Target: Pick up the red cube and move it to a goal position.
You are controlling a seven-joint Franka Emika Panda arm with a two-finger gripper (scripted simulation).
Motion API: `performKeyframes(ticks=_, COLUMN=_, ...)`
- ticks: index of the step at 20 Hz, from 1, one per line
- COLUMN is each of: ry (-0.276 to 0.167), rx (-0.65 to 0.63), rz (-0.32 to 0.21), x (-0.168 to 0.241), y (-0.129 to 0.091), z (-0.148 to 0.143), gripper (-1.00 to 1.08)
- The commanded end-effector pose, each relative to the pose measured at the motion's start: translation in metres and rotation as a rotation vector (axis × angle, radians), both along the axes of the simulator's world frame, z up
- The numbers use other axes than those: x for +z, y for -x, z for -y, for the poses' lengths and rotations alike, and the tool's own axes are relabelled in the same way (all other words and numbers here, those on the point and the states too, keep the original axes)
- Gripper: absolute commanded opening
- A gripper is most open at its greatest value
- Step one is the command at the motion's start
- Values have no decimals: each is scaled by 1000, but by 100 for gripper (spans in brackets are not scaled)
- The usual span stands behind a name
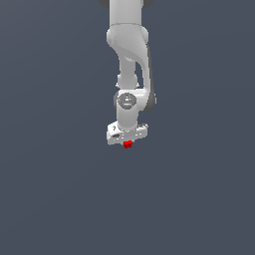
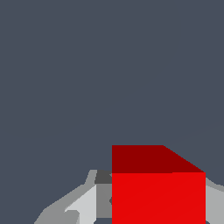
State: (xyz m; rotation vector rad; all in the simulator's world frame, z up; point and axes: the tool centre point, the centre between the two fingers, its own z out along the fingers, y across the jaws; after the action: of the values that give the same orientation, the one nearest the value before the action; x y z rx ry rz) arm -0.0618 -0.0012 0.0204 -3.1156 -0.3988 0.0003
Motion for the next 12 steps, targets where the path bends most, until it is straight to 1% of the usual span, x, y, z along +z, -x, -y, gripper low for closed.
performKeyframes(ticks=1, ry=0, rx=0, rz=0, x=1, y=0, z=0, gripper=-100)
performKeyframes(ticks=7, ry=1, rx=0, rz=0, x=17, y=0, z=-4, gripper=-100)
performKeyframes(ticks=12, ry=1, rx=0, rz=0, x=45, y=1, z=-12, gripper=-100)
